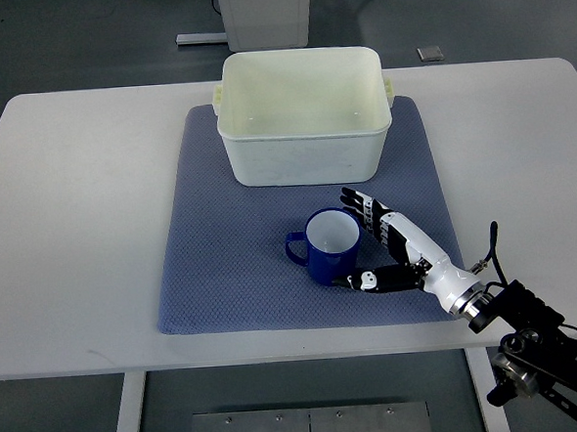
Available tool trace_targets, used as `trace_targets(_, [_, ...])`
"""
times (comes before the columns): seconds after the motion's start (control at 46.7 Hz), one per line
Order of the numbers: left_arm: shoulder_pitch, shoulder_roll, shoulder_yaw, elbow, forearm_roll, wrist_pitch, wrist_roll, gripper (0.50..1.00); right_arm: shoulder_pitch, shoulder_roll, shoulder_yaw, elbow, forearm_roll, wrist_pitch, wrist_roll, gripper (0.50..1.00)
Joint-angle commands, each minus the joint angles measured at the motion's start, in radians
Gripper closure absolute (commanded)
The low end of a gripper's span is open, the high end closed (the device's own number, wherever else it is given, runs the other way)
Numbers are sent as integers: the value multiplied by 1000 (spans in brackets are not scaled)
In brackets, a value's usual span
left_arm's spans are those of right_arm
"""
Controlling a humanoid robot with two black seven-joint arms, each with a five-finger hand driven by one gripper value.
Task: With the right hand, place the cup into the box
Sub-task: 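Move the open right hand toward the blue mug's side, then close the right hand fingers around the blue mug body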
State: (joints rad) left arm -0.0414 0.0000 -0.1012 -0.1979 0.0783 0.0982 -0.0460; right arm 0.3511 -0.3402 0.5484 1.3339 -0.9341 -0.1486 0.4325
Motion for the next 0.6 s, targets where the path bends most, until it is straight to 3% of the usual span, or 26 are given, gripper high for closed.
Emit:
trace_targets(0.0, [0,0,0,0,0,0,0,500,2,7,-4,-5,0,-2,-3,517])
trace_targets(0.428, [0,0,0,0,0,0,0,500,22,32,-10,-33,0,-6,-29,555])
trace_targets(0.578, [0,0,0,0,0,0,0,500,34,33,-19,-35,0,-12,-35,607])
